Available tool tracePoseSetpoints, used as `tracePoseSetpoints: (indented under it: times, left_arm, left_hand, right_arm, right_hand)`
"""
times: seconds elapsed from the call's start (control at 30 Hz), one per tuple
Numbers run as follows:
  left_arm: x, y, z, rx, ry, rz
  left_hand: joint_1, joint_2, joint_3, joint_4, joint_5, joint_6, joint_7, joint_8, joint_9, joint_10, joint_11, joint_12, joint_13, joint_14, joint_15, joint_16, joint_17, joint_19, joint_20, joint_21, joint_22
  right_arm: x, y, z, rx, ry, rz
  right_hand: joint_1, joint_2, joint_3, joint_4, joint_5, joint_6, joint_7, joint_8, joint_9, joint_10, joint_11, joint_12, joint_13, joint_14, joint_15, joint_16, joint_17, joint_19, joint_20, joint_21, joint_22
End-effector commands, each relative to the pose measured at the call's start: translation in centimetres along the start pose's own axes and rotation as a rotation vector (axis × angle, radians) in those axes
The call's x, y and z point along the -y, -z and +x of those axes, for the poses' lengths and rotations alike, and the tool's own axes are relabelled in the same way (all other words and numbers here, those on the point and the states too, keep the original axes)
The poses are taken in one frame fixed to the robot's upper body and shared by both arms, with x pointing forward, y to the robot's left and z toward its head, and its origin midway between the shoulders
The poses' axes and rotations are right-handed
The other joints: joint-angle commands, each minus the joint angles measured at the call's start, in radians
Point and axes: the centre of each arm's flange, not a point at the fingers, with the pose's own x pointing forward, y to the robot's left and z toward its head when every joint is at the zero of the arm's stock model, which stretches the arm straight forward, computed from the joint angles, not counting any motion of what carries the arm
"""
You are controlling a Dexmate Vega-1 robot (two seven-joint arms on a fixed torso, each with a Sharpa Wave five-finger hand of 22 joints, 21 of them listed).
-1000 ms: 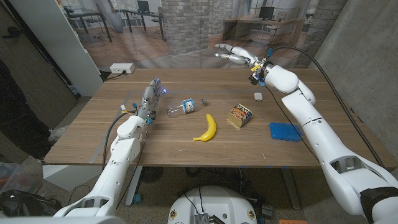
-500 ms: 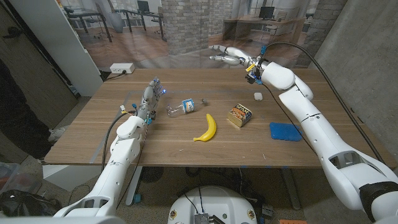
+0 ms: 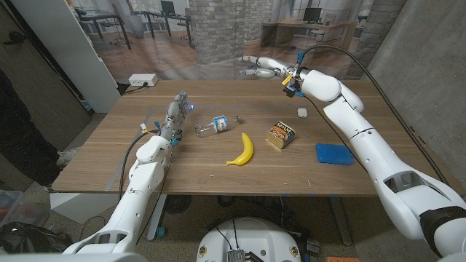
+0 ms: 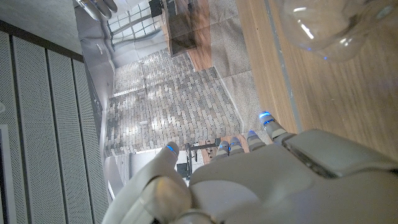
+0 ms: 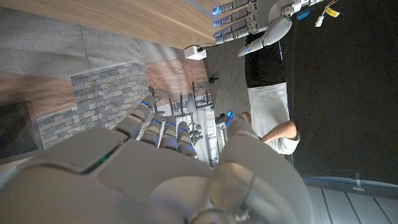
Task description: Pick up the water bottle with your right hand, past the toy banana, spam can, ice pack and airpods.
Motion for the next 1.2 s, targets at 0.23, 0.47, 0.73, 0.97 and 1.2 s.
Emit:
tracePoseSetpoints:
  times: [0.23,0.47,0.73,0.97,1.2]
  left_arm:
    - [-0.1,0.0,-0.1,0.003,-0.003,-0.003]
    - [-0.1,0.0,-0.2,0.002,-0.004,-0.004]
    - [-0.1,0.1,-0.2,0.001,-0.003,-0.003]
    - [-0.2,0.0,-0.2,0.001,-0.004,-0.004]
    - [-0.3,0.1,-0.2,-0.001,-0.006,-0.006]
  left_hand:
    - [-0.002,0.028,0.001,-0.001,0.005,-0.084,0.001,0.003,0.002,-0.088,0.000,0.005,0.005,-0.123,0.004,0.004,0.006,-0.123,0.005,-0.004,0.006]
    - [-0.002,0.029,0.001,-0.001,0.005,-0.084,0.001,0.003,0.002,-0.087,-0.001,0.005,0.005,-0.123,0.004,0.004,0.006,-0.122,0.006,-0.005,0.006]
    - [-0.002,0.029,0.000,0.000,0.005,-0.082,0.001,0.003,0.002,-0.086,0.000,0.005,0.005,-0.124,0.003,0.003,0.006,-0.122,0.008,-0.007,0.007]
    - [-0.002,0.028,0.000,0.000,0.005,-0.082,0.001,0.003,0.002,-0.088,0.001,0.005,0.005,-0.124,0.004,0.003,0.006,-0.122,0.007,-0.008,0.007]
    - [-0.003,0.028,-0.001,0.000,0.005,-0.082,0.001,0.003,0.002,-0.087,0.000,0.005,0.005,-0.123,0.003,0.004,0.006,-0.121,0.007,-0.009,0.007]
  right_arm:
    - [-0.7,-1.4,1.5,0.009,-0.103,-0.103]
    - [-1.1,-1.8,2.0,0.000,-0.153,-0.143]
    - [-1.5,-2.2,2.4,-0.003,-0.176,-0.179]
    - [-1.9,-2.5,2.9,-0.005,-0.204,-0.213]
    - [-2.3,-2.7,3.2,-0.009,-0.231,-0.238]
  right_hand:
    - [0.027,0.004,0.009,-0.014,-0.003,-0.023,0.004,-0.004,0.005,-0.011,-0.002,0.000,0.004,-0.003,0.002,0.001,0.004,0.002,-0.004,-0.004,0.003]
    - [0.059,0.002,0.019,-0.033,-0.001,-0.044,0.007,-0.005,0.005,-0.026,0.000,-0.004,0.004,-0.010,0.001,-0.001,0.004,-0.003,-0.002,-0.007,0.003]
    - [0.075,0.001,0.024,-0.041,0.000,-0.051,0.007,-0.004,0.006,-0.030,-0.002,-0.003,0.005,-0.011,0.001,0.000,0.004,-0.004,-0.001,-0.007,0.002]
    - [0.086,0.000,0.028,-0.044,0.000,-0.054,0.010,-0.003,0.006,-0.031,0.001,-0.002,0.005,-0.012,0.001,0.000,0.004,-0.004,0.000,-0.007,0.002]
    - [0.098,-0.002,0.031,-0.048,0.001,-0.054,0.013,-0.001,0.006,-0.031,0.001,-0.001,0.005,-0.011,0.002,0.000,0.004,-0.003,0.001,-0.007,0.002]
